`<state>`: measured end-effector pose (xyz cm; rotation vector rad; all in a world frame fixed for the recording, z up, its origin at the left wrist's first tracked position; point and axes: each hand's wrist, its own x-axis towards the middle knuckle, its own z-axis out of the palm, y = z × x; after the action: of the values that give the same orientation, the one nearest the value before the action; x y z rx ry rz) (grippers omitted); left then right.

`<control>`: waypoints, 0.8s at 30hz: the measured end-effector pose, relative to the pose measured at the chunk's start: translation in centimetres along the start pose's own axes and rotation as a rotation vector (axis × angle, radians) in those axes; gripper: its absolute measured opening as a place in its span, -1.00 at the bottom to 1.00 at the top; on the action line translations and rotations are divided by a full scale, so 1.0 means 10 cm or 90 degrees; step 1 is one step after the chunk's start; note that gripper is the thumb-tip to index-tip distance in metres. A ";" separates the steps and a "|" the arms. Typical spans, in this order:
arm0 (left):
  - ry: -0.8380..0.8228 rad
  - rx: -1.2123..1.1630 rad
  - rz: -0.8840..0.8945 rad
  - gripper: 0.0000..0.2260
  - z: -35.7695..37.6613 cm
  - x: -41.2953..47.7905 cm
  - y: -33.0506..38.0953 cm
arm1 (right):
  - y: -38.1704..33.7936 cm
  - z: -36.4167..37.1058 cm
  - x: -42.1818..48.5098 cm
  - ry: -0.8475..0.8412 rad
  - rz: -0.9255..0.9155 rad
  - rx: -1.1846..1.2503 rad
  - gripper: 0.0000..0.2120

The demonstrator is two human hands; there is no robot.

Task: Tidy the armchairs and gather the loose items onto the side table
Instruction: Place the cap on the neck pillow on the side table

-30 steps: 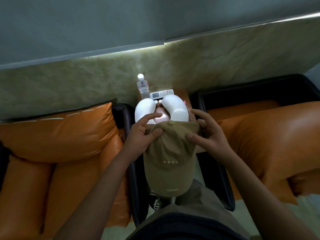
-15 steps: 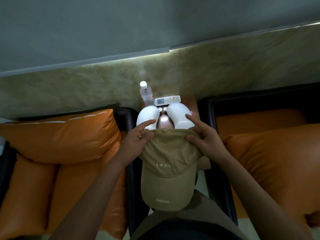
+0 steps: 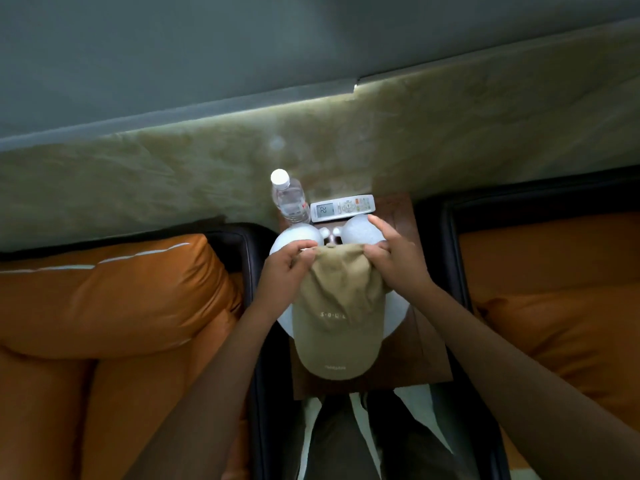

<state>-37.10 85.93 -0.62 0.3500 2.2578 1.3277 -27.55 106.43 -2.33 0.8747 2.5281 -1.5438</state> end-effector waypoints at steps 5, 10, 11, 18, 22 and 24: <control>0.003 -0.041 0.017 -0.82 0.12 0.46 -0.31 | 0.19 0.21 0.33 0.063 0.032 0.000 -0.57; 0.021 -0.107 0.033 -0.75 0.25 0.69 -0.36 | 0.19 0.27 0.51 0.133 0.061 0.040 -0.61; 0.022 -0.120 0.043 -0.75 0.26 0.72 -0.34 | 0.16 0.27 0.54 0.144 0.053 0.064 -0.62; -0.029 0.143 0.134 -0.59 0.19 0.74 -0.42 | 0.13 0.37 0.61 0.111 0.070 0.017 -0.40; 0.086 0.192 0.172 -0.43 0.17 0.44 -0.53 | 0.04 0.46 0.18 0.168 0.056 0.057 -0.27; 0.085 0.157 0.096 -0.37 0.23 0.15 -0.59 | 0.09 0.56 -0.06 0.154 0.063 0.069 -0.24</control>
<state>-36.97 85.40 -7.14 0.5400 2.5589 1.1762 -27.97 101.81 -5.62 1.2514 2.5287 -1.6487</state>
